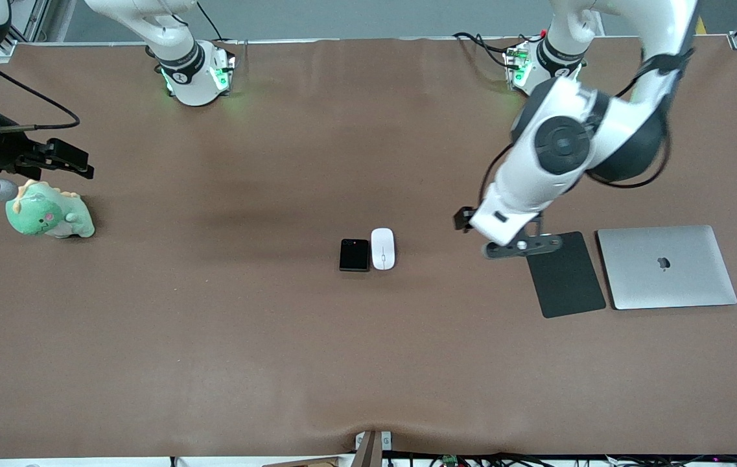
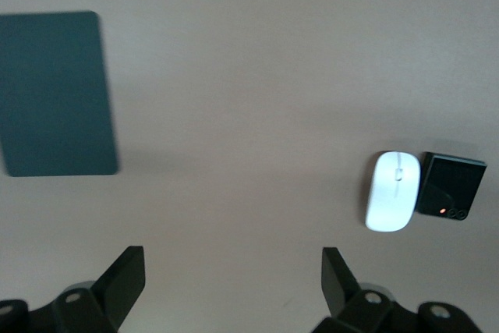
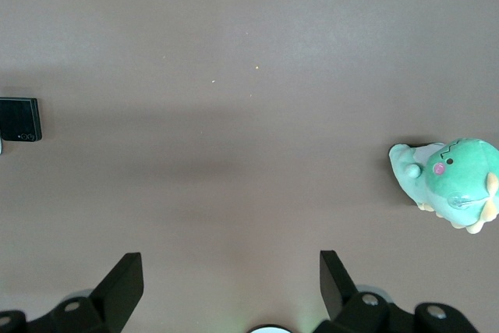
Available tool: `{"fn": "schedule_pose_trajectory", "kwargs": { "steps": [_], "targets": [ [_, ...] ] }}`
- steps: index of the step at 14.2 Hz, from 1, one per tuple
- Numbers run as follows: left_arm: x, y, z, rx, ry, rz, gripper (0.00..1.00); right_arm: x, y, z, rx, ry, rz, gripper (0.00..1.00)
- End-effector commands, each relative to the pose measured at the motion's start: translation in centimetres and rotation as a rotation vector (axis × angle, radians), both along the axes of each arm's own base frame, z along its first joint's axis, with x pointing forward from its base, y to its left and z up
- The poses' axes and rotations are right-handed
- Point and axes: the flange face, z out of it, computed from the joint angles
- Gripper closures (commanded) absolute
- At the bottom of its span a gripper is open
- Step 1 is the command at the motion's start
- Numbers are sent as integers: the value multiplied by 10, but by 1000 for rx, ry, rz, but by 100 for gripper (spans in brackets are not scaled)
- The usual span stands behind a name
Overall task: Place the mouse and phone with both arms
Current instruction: 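Reach the left gripper over the white mouse beside the phone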
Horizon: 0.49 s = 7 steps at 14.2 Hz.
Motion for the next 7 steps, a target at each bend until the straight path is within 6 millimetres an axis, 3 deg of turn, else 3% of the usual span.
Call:
{"fn": "schedule_pose_trajectory", "kwargs": {
  "steps": [1, 7],
  "targets": [
    [-4, -44, -46, 0, -29, 53, 0, 0, -1, 0, -11, -3, 4, 0],
    [-11, -107, -120, -44, -40, 25, 0, 1, 0, 0, -11, -5, 4, 0]
  ]
}}
